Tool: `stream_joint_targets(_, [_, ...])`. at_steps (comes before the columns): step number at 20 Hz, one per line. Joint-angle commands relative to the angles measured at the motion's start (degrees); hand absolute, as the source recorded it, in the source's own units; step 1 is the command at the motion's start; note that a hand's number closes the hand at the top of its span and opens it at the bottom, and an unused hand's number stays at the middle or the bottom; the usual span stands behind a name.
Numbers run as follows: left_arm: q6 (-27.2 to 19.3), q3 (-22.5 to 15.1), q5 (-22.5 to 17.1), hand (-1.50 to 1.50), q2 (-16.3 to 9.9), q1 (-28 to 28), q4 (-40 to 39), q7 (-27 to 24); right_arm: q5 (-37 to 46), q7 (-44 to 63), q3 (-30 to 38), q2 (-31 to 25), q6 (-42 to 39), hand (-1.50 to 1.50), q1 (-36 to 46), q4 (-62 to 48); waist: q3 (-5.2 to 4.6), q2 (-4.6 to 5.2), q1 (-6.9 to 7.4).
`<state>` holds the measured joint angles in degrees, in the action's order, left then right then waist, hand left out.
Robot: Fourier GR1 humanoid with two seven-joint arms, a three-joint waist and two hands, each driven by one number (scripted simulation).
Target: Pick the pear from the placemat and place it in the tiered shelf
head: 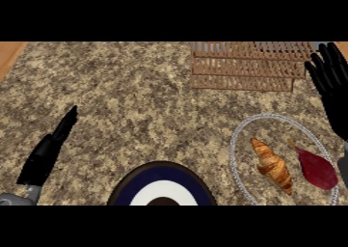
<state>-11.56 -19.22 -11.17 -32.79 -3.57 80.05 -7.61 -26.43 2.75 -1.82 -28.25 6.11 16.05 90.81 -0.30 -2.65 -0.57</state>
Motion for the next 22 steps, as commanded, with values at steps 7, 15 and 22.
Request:
stream_joint_targets(7, [-2.2,0.8,-2.1,0.00,6.6,-3.7,2.7,0.6,-28.8,2.0,11.3,8.1,-15.5,-1.50,-6.1,-16.9,2.93,4.46,-1.10])
stream_joint_targets(15, [-4.0,-1.6,-0.9,0.00,11.6,-8.1,2.2,5.2,-2.0,-19.1,14.6,-3.1,-10.7,-1.50,-6.9,-40.2,0.69,3.58,1.76])
stream_joint_targets(22, [-3.1,-0.5,-0.1,0.00,11.9,-9.7,0.7,6.2,-7.9,-21.9,17.6,-11.1,-38.2,-1.50,-1.8,-52.3,0.48,3.04,1.41])
